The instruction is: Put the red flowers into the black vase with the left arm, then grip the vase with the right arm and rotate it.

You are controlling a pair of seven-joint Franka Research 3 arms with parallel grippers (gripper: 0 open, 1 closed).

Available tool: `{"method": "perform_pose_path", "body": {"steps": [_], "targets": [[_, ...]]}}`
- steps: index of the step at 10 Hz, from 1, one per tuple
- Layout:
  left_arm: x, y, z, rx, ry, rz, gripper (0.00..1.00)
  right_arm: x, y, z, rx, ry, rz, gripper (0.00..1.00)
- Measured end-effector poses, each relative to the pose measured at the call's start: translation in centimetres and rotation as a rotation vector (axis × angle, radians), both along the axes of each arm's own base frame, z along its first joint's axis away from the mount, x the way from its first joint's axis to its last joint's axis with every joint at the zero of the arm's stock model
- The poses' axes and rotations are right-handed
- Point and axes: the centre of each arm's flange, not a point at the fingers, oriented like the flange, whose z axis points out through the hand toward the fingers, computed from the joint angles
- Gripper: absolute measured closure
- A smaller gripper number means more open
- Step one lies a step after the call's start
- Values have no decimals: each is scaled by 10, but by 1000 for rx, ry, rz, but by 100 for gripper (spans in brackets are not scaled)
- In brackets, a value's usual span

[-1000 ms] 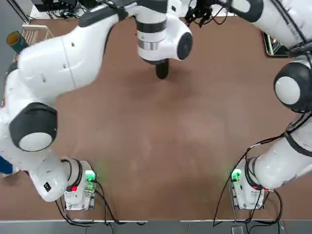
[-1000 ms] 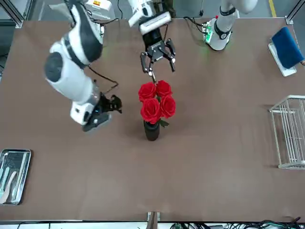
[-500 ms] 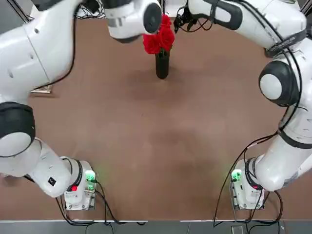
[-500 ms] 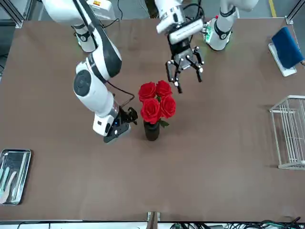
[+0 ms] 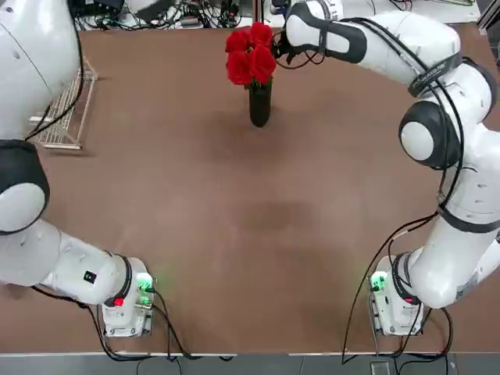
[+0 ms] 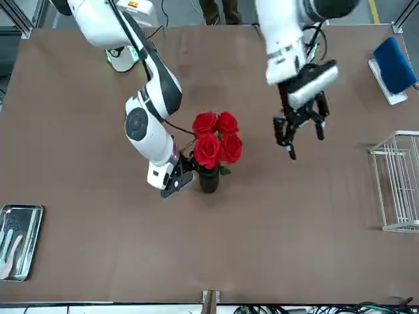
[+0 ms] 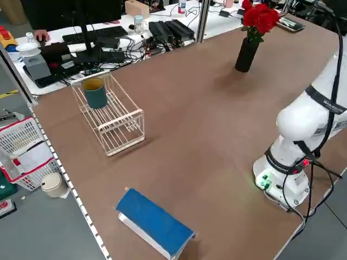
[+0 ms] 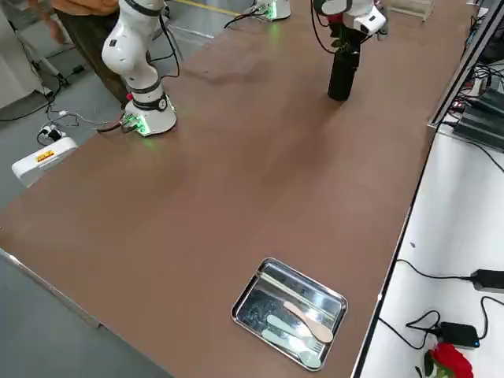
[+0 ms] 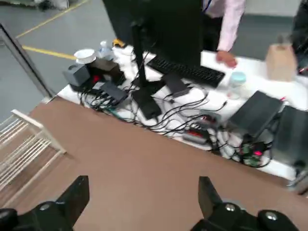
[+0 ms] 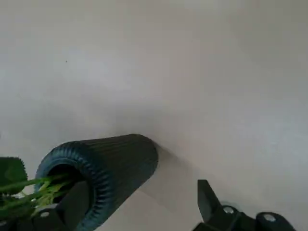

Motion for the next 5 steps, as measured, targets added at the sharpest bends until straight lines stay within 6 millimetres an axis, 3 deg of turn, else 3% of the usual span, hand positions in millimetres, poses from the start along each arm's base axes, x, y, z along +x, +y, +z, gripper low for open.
{"method": "perform_pose_path", "body": {"steps": [5], "targets": [[25, 86, 27, -117, 254, -51, 0, -4, 11, -15, -1, 5, 11, 0]]}}
